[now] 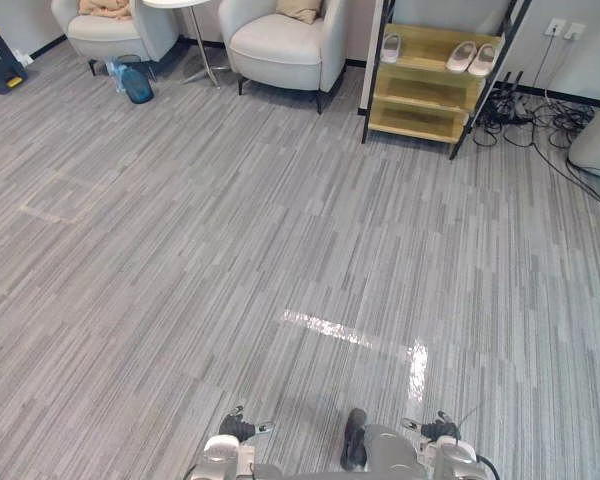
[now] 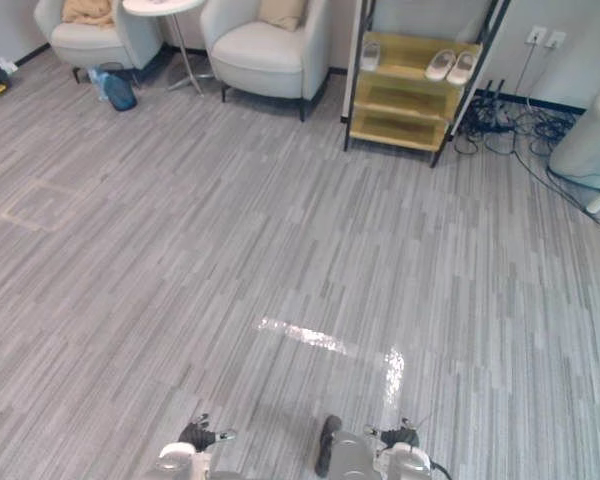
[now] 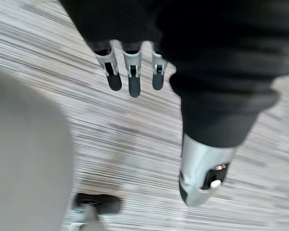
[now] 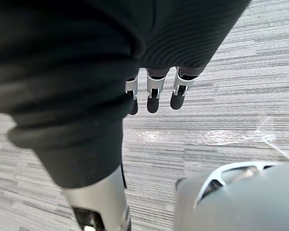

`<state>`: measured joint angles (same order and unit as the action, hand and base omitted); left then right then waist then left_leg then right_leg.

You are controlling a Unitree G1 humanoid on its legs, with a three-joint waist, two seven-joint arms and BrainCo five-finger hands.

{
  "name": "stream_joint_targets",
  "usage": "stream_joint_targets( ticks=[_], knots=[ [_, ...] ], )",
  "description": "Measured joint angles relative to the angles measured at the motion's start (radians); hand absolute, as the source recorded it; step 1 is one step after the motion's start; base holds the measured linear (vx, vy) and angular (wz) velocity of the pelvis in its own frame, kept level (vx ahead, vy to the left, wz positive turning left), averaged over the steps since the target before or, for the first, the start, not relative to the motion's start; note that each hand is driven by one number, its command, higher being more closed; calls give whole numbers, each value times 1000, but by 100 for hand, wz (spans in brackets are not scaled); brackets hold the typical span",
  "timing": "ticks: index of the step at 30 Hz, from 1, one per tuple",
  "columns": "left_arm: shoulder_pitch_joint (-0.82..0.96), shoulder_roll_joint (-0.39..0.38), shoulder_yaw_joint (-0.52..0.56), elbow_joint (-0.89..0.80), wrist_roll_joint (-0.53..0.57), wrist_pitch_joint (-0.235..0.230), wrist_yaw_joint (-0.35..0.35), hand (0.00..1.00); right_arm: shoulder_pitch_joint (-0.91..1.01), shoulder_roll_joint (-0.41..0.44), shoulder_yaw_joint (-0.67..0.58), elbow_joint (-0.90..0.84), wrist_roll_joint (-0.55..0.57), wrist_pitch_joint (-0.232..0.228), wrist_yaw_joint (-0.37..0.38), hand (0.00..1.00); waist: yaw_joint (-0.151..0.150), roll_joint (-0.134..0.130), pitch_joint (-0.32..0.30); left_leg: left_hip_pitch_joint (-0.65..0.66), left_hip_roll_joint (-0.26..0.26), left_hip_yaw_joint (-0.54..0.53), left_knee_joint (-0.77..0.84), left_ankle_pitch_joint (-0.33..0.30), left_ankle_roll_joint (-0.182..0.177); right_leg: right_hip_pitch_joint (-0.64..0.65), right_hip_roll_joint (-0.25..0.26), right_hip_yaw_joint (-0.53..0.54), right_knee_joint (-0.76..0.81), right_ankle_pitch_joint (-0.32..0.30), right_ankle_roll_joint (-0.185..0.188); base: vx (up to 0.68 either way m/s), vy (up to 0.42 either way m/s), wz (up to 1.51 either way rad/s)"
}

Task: Pick up cushions and gather them together orderly.

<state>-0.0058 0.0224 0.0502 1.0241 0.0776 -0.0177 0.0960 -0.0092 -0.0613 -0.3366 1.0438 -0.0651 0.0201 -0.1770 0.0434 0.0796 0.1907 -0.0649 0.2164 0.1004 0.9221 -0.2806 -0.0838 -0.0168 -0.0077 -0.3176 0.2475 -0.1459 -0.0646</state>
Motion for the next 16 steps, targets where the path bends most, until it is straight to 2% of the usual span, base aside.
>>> stream_joint_targets(
  ticks=[2,3,4,5,6,7,8,10,13,16],
  knots=[
    [0,-2,-6,-22,0,-2,-1,0,-4,2,-4,-3,7,-1,-2,0,14,-4,-1,-89,-39,22,-143,-51,18,72,-9,35,-51,2,3,362,-17,-38],
    [0,-3,-6,-25,0,-4,-1,0,-7,3,-5,-3,7,-1,-3,0,18,-3,-1,-107,-54,16,-199,-53,18,78,-14,49,-56,1,9,355,119,-61],
    [1,-2,-8,-28,0,-5,0,0,-9,4,-7,-1,6,-1,-4,0,20,-3,-2,-122,-111,-48,-398,-29,8,92,-32,78,-62,-8,38,276,150,-52],
    [4,-3,-10,-28,-1,-5,1,0,-8,-1,-7,0,6,-1,-4,0,19,2,-4,-120,-126,-83,-488,9,-2,97,-31,90,-62,-14,52,308,208,-73],
    [13,-4,-15,-27,-7,-9,1,0,1,1,-4,12,4,1,-6,0,22,6,-9,-94,-142,-108,-551,144,13,107,-23,125,-66,-30,80,191,135,-41],
    [13,0,-20,-24,-6,-10,3,0,0,10,-3,17,4,3,-6,0,22,-1,-16,-84,-154,-104,-560,145,14,117,-35,136,-71,-33,87,254,147,-26],
    [11,16,-31,-13,-4,-12,3,0,12,16,-5,24,0,5,-9,0,14,-30,-29,-65,-180,-94,-587,137,29,128,-64,139,-79,-44,107,209,92,-1],
    [9,34,-30,-6,-2,-12,2,0,28,22,-14,32,-3,8,-14,0,18,-65,-38,-43,-204,-72,-605,134,40,133,-93,146,-80,-50,115,267,109,-9],
    [10,43,-31,9,-1,-11,1,0,43,23,-15,34,-6,8,-17,0,18,-85,-53,5,-234,-66,-653,136,46,168,-119,151,-103,-46,120,202,68,3],
    [14,46,-40,11,-1,-11,0,0,44,25,-15,36,-8,8,-16,0,21,-87,-63,35,-246,-65,-705,146,61,178,-125,164,-120,-43,124,119,22,-2]
  ],
)
